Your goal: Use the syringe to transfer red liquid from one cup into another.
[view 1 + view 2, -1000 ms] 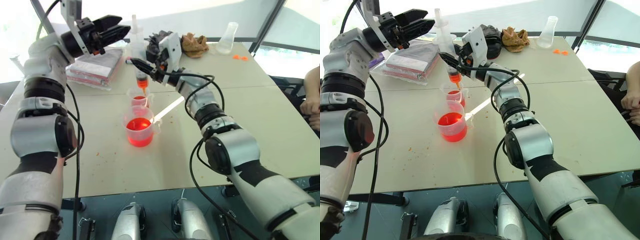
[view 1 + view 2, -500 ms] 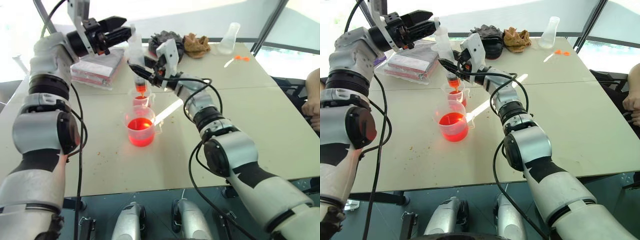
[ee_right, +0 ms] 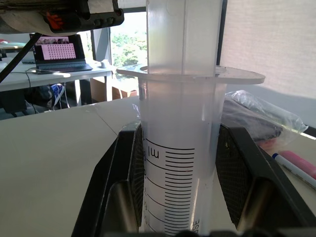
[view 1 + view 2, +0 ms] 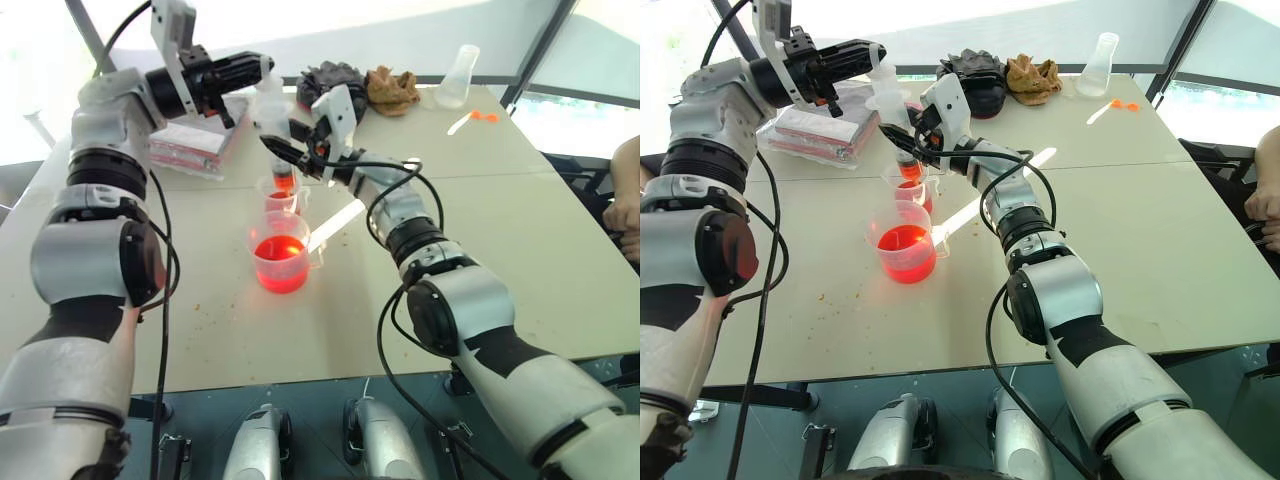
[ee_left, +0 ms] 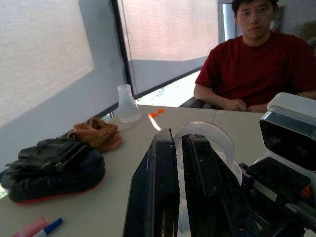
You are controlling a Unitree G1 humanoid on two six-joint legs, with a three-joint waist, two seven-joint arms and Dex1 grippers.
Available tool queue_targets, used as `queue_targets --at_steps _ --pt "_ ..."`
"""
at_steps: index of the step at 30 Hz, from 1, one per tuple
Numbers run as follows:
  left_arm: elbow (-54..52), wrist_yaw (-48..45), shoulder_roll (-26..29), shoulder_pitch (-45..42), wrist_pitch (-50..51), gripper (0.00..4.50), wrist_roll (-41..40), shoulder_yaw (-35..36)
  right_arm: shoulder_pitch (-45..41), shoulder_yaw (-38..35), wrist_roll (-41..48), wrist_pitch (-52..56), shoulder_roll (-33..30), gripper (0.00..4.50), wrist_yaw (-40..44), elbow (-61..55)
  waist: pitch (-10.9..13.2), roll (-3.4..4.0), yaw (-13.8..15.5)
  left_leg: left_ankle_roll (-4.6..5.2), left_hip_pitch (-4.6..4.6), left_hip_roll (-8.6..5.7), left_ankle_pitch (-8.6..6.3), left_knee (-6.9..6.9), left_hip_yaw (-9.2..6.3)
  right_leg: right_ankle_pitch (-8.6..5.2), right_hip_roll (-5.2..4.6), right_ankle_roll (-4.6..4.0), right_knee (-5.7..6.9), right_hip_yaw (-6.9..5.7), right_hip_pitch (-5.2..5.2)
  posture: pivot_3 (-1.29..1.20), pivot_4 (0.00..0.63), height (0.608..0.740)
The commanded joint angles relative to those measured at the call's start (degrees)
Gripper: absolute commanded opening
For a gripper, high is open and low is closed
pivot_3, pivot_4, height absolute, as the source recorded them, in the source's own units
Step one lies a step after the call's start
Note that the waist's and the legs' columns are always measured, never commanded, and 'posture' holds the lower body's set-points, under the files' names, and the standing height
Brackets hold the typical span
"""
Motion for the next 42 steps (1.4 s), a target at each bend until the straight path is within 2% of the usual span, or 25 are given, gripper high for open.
queue_targets --at_steps 1,13,42 --pt "-0.7 0.4 0.0 -2.0 -1.3 0.01 1.2 -0.7 -2.5 0.5 -0.3 -2.4 1.4 1.52 0.5 -2.2 0.0 0.00 0.0 0.00 0.00 0.00 0.00 0.00 0.00 0.00 0.00 0.00 0.00 0.00 0.00 0.00 0.150 0.740" --pt "-1.1 -1.0 0.0 1.0 -2.6 0.01 4.1 -2.8 -4.8 -1.8 1.5 -1.4 1.1 1.52 0.2 -2.9 0.0 0.00 0.0 0.00 0.00 0.00 0.00 0.00 0.00 0.00 0.00 0.00 0.00 0.00 0.00 0.00 0.150 0.740" --pt "-4.7 -1.9 -1.2 8.6 -1.9 0.01 4.5 -4.4 -10.4 -5.4 5.7 -0.4 0.6 1.52 -0.1 -5.8 0.0 0.00 0.0 -0.01 0.00 0.01 0.01 0.01 -0.01 0.00 0.00 0.00 0.01 0.00 0.00 0.00 0.150 0.740"
